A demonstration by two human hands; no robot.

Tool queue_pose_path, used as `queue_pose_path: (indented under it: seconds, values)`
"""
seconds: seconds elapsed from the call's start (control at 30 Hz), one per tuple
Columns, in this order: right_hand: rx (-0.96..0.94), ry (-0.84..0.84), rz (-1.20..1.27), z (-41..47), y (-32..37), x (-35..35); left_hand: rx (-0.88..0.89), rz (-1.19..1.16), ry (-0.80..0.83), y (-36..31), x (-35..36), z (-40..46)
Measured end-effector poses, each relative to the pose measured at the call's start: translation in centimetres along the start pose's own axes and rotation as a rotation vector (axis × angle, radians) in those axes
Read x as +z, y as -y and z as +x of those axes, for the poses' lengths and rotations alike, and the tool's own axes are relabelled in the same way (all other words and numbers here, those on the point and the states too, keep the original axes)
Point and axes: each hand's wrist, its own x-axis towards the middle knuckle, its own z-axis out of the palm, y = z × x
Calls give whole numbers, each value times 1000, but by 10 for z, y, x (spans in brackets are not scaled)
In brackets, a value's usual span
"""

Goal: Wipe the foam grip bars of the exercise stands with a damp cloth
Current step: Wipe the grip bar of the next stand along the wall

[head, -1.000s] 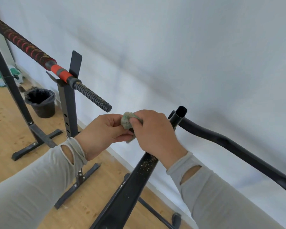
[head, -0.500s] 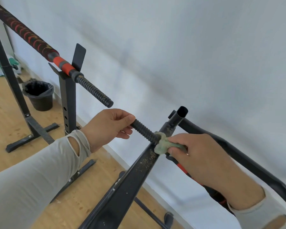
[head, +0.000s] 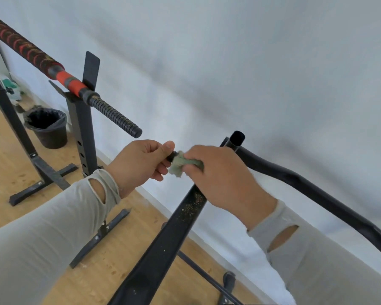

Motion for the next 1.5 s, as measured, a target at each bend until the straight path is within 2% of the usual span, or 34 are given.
queue_pose_path:
  seconds: [0.1, 0.3, 0.47, 0.7, 0.8, 0.97, 1.1, 1.2, 1.33, 1.43, 1.5]
  values:
    - [18, 91, -23, -29, -23, -16, 4, -23, 4, 1, -3, 0]
    - [117, 134, -80, -56, -35, -29, 33, -36, -7, 1, -1, -2]
    - [105, 55, -178, -47, -27, -15, 46, -118, 57, 0, -9, -6]
    - [102, -79, -2, 4, -2, 13, 46, -210, 84, 0, -8, -10]
    - [84, -68, 77, 26, 10, 14, 77, -173, 111, -2, -8, -14]
    - [-83, 108, -54, -12, -14, -7, 40, -178, 35, 0, -8, -11]
    - [-189, 85, -323, -51, -36, -11, 34, -182, 36, 2, -9, -10]
    - [-61, 110, -226, -64, -42, -23, 25, -208, 29, 2, -8, -11]
    - [83, -17, -159, -64, -31, -37, 25, -200, 30, 2, -7, -10]
    - [72, -84, 91, -53, -15, -22, 30, -192, 42, 3, -8, -9]
    - [16, -53, 43, -49, -11, -1, 37, -186, 37, 4, -7, -9]
